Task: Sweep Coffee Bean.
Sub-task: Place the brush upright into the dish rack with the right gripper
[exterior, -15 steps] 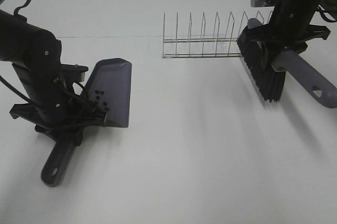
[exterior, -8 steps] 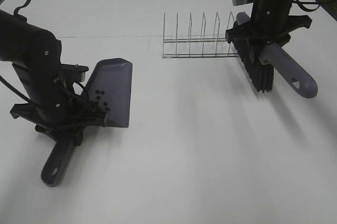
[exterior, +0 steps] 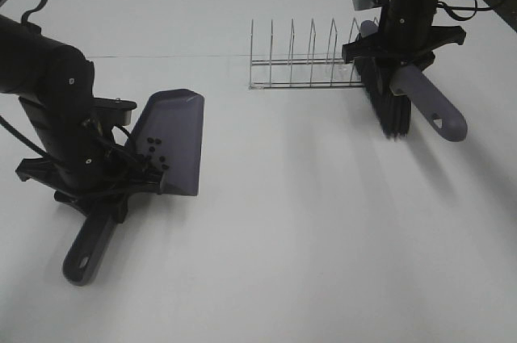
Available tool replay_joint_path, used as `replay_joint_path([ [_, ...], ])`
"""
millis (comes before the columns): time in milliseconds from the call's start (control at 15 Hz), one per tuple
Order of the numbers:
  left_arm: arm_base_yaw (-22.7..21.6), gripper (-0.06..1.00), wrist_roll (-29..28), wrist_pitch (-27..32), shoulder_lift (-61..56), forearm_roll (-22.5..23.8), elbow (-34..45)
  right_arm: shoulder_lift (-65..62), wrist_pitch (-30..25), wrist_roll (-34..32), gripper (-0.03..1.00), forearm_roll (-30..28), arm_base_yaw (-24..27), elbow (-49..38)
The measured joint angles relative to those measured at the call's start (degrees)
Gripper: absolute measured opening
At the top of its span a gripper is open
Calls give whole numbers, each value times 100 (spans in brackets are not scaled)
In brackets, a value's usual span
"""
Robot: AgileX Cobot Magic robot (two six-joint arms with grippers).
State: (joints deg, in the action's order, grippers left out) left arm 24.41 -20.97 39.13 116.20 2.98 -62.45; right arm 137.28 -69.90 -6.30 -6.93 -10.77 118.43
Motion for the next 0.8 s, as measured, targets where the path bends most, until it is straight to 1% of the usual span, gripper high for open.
replay_joint_path([
  [133, 0, 35, 0, 0, 0, 0, 0, 97, -23, 23, 30, 17, 11, 195],
  [467, 0, 35, 6, 0, 0, 0, 0, 710, -40, 17, 30, 34, 23, 1232],
  [800, 0, 35, 6, 0, 0, 0, 0, 808, -52, 11, 30, 34, 29, 1318],
])
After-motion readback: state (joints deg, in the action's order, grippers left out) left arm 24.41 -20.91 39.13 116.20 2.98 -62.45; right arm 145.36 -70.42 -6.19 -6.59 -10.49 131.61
